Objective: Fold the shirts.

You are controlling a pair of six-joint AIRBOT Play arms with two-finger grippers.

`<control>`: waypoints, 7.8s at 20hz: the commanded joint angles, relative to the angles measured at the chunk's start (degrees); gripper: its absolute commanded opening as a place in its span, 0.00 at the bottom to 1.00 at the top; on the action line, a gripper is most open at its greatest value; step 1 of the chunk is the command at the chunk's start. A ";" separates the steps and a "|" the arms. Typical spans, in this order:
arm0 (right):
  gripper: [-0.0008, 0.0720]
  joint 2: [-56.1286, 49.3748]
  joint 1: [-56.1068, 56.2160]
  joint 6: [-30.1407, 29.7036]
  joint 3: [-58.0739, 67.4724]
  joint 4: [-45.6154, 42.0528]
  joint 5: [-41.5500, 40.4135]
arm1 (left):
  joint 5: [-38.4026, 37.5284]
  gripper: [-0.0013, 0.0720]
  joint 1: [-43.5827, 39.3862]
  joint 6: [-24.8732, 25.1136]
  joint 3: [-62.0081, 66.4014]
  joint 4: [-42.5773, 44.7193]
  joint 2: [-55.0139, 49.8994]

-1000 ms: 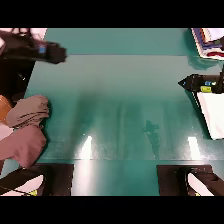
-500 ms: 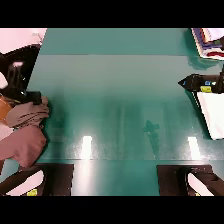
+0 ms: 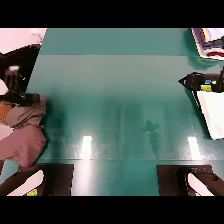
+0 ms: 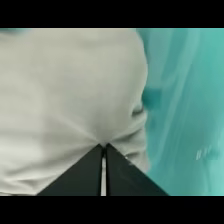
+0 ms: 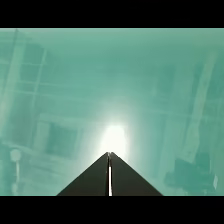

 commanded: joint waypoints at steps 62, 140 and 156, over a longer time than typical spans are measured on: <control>0.69 -25.31 5.01 -7.08 -8.20 9.38 6.25 | 8.98 0.05 -16.59 4.72 10.62 -32.92 -16.15; 0.50 -6.93 -6.69 -7.39 -3.82 10.51 13.62 | 5.51 0.76 -16.76 1.60 -29.62 -37.35 3.17; 0.54 -7.54 -36.59 -8.55 -25.33 3.21 14.38 | 6.05 0.06 -17.77 -0.68 -13.81 -31.26 3.19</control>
